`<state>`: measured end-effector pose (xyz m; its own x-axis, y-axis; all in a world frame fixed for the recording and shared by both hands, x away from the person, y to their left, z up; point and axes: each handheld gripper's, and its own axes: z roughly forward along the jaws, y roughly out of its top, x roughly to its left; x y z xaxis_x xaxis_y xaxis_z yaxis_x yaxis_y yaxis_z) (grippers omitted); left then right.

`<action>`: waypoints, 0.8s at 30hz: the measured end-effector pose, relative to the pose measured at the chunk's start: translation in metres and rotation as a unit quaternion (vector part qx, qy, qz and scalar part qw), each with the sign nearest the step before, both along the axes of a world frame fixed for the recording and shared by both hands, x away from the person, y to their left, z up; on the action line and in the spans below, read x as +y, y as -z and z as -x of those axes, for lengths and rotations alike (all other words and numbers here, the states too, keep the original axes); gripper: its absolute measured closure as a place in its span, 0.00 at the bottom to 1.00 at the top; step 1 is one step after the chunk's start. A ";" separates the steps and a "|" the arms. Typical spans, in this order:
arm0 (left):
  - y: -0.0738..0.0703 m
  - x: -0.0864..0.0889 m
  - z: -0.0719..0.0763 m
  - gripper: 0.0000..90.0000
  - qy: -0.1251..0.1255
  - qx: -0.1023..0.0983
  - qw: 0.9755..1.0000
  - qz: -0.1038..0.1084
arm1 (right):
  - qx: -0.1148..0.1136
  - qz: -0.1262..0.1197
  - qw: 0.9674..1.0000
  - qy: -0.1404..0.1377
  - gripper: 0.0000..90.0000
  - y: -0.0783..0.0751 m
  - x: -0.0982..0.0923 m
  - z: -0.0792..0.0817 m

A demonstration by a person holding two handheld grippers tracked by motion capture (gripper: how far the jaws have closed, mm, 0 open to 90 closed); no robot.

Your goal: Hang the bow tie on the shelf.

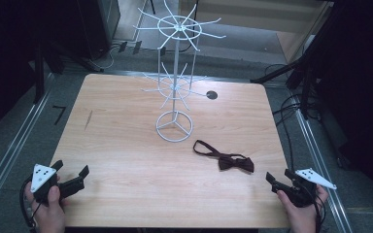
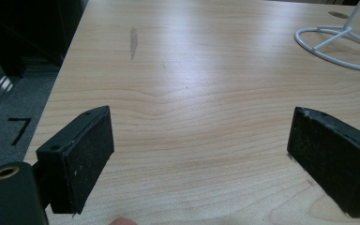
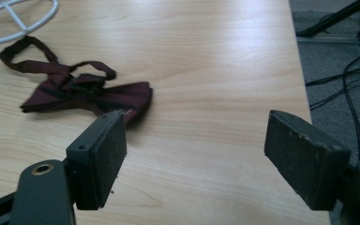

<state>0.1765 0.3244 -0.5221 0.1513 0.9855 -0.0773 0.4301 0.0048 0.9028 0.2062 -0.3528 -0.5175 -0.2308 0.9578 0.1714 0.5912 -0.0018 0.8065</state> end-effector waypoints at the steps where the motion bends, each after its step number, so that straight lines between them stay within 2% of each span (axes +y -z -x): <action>1: 0.000 0.000 0.000 0.09 0.002 0.000 1.000 0.000 | 0.007 0.008 1.000 -0.014 0.24 -0.006 0.004 -0.004; 3: 0.000 0.000 0.000 0.09 0.002 -0.001 1.000 0.001 | 0.012 0.015 1.000 -0.021 0.24 -0.008 0.006 -0.006; 5: 0.000 0.001 0.000 0.09 0.004 -0.001 1.000 0.001 | 0.032 0.029 0.998 -0.034 0.24 -0.012 0.015 -0.013; 9: 0.000 0.001 0.000 0.09 0.006 0.000 1.000 0.002 | 0.048 0.040 0.997 -0.049 0.23 -0.016 0.024 -0.022; 10: 0.000 0.000 0.000 0.09 0.007 -0.001 1.000 0.002 | 0.059 0.052 0.995 -0.060 0.22 -0.019 0.031 -0.029; 12: 0.000 0.000 0.000 0.09 0.007 -0.001 1.000 0.002 | 0.062 0.056 0.994 -0.065 0.22 -0.020 0.034 -0.031; 13: 0.000 0.001 0.000 0.09 0.006 0.000 1.000 0.003 | 0.071 0.066 0.993 -0.074 0.22 -0.024 0.040 -0.037; 14: 0.000 0.001 0.000 0.09 0.006 0.000 1.000 0.003 | 0.071 0.066 0.993 -0.074 0.22 -0.024 0.040 -0.037; 16: 0.000 0.001 0.000 0.09 0.006 0.000 1.000 0.003 | 0.078 0.077 0.991 -0.083 0.21 -0.028 0.046 -0.043; 18: 0.000 0.001 0.000 0.09 0.007 0.001 1.000 0.003 | 0.087 0.091 0.987 -0.100 0.21 -0.034 0.054 -0.052; 20: 0.000 0.001 0.000 0.09 0.007 0.001 1.000 0.003 | 0.090 0.094 0.986 -0.103 0.21 -0.035 0.056 -0.054; 23: 0.000 0.001 0.000 0.09 0.008 0.001 1.000 0.004 | 0.107 0.104 0.982 -0.115 0.21 -0.038 0.064 -0.064; 24: 0.000 0.001 0.000 0.09 0.008 0.001 1.000 0.004 | 0.107 0.104 0.982 -0.115 0.21 -0.038 0.064 -0.064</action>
